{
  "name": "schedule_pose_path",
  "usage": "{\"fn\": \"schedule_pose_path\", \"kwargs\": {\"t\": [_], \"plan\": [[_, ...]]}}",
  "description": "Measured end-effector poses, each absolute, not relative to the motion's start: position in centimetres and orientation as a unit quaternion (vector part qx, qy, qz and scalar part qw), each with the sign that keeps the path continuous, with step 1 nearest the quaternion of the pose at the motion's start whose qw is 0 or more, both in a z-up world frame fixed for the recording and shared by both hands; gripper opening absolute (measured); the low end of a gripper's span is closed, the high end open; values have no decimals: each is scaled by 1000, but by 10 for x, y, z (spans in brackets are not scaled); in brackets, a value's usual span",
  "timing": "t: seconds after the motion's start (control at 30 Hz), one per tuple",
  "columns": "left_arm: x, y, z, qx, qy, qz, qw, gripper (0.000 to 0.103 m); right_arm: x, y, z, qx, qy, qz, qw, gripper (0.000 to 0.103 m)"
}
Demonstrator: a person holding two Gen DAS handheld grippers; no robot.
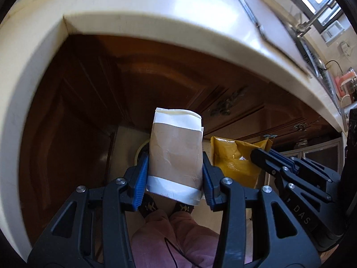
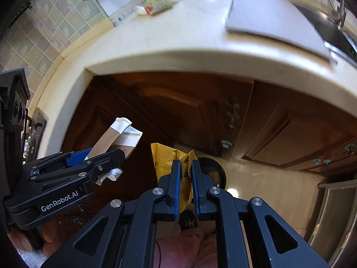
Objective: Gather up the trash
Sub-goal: 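Carry the paper cup and yellow bag down over the black trash bin, then open the left tool dropping the cup while the right tool releases the yellow bag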
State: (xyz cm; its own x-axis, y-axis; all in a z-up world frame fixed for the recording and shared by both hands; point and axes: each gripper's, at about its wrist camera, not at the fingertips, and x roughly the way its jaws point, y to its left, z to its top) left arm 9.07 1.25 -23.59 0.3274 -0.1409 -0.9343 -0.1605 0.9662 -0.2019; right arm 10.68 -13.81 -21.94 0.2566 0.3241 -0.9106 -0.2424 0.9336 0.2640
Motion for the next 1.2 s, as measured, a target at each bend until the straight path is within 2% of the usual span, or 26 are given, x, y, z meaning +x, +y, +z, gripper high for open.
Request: {"fn": "schedule_pose_path", "kwargs": {"t": [0.53, 1.2], "plan": [[99, 7, -405, -177, 635, 64, 749, 40, 121, -172, -389, 71, 648, 132, 746, 10], [112, 12, -487, -170, 668, 48, 723, 41, 125, -162, -462, 74, 670, 114, 730, 10]]}}
